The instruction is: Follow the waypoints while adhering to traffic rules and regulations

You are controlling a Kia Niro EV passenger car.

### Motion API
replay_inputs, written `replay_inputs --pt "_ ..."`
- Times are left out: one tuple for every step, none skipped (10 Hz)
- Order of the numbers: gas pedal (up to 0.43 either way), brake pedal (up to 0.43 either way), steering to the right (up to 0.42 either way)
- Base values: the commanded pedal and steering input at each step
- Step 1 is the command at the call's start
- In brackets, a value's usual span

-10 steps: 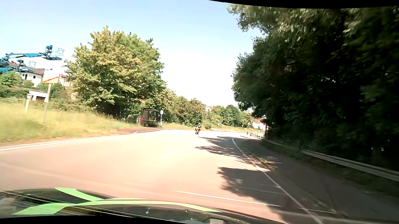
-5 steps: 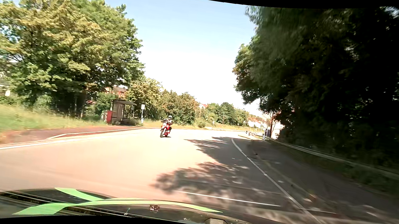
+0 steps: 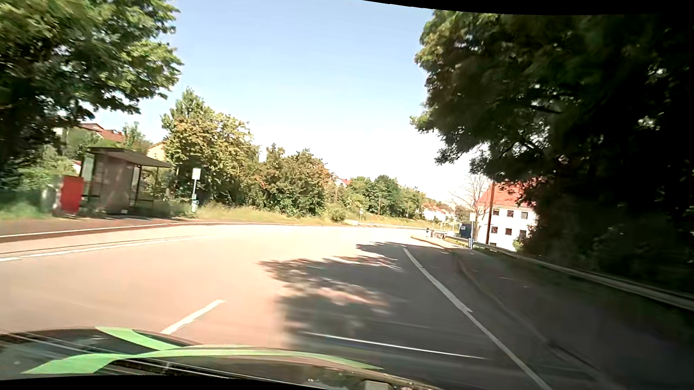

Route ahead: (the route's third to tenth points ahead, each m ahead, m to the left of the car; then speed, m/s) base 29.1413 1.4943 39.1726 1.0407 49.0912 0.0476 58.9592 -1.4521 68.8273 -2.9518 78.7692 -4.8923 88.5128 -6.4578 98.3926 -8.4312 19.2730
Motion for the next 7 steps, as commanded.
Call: replay_inputs --pt "0.248 0.0 0.013" --pt "0.248 0.0 0.013" --pt "0.248 0.0 0.013" --pt "0.248 0.0 0.012" --pt "0.248 0.0 0.012" --pt "0.248 0.0 0.012" --pt "0.248 0.0 0.011"
